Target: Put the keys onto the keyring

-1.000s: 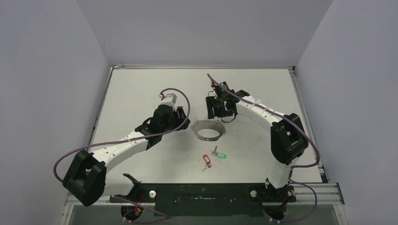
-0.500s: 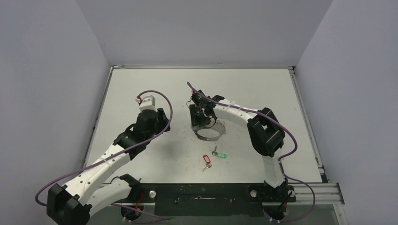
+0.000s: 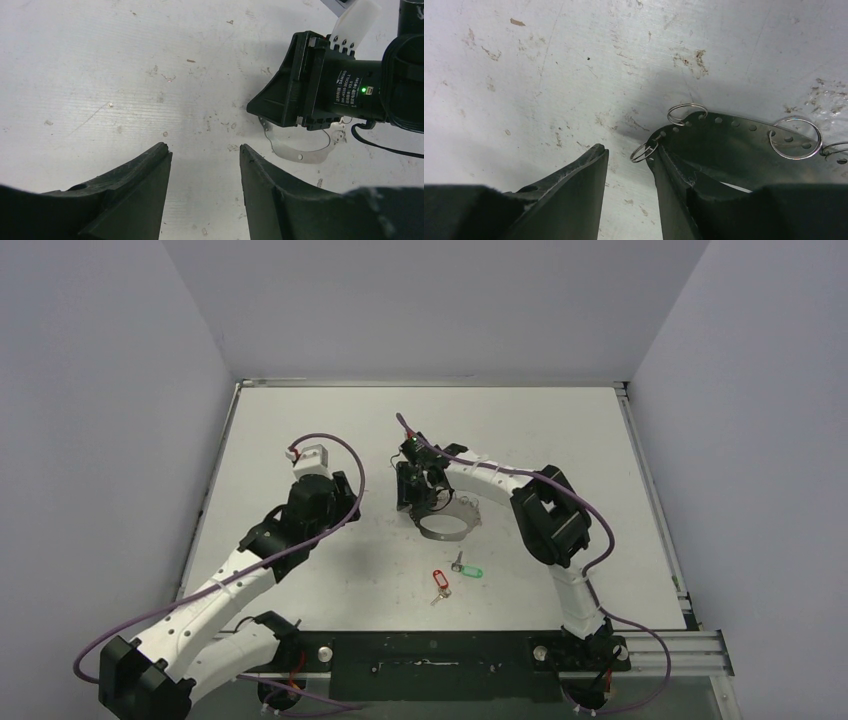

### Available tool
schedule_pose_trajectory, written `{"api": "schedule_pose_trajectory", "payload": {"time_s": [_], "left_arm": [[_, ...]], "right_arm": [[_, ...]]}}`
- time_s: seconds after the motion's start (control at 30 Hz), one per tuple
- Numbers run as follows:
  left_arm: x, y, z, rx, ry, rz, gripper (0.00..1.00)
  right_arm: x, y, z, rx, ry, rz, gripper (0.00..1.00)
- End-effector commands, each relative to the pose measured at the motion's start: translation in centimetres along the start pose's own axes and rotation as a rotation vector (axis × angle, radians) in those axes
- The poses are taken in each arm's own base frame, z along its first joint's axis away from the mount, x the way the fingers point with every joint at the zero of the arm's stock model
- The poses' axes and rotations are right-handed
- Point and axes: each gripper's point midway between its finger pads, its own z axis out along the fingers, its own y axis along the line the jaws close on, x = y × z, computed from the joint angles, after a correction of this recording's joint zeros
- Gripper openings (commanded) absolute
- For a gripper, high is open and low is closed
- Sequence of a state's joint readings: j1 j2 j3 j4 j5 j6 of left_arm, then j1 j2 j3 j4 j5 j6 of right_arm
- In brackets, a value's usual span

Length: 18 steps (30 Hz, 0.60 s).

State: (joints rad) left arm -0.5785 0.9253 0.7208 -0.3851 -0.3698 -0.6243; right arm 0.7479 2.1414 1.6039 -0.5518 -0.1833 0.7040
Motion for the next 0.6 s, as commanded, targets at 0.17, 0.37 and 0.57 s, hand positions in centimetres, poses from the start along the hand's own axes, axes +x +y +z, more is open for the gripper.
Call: {"api": "schedule_pose_trajectory", "payload": {"time_s": [0.17, 0.37, 0.57], "left_arm": [[-1.4, -1.8, 0.3, 0.052, -0.002, 0.005, 0.51], [-1.1, -2.3, 0.7, 0.071, 0.013, 0.007, 0.51], [-0.8, -2.4, 1.1, 0.074, 0.022, 0.011, 0.52]], "right_arm": [[-2.1, 0.0, -0.2, 0.061, -0.065, -0.034, 0.27], [-2.5, -0.8, -1.3, 0.131, -0.093, -0.089, 0.15], [-2.8, -1.2, -2.1, 0.162, -0.103, -0.125, 0.06]]}}
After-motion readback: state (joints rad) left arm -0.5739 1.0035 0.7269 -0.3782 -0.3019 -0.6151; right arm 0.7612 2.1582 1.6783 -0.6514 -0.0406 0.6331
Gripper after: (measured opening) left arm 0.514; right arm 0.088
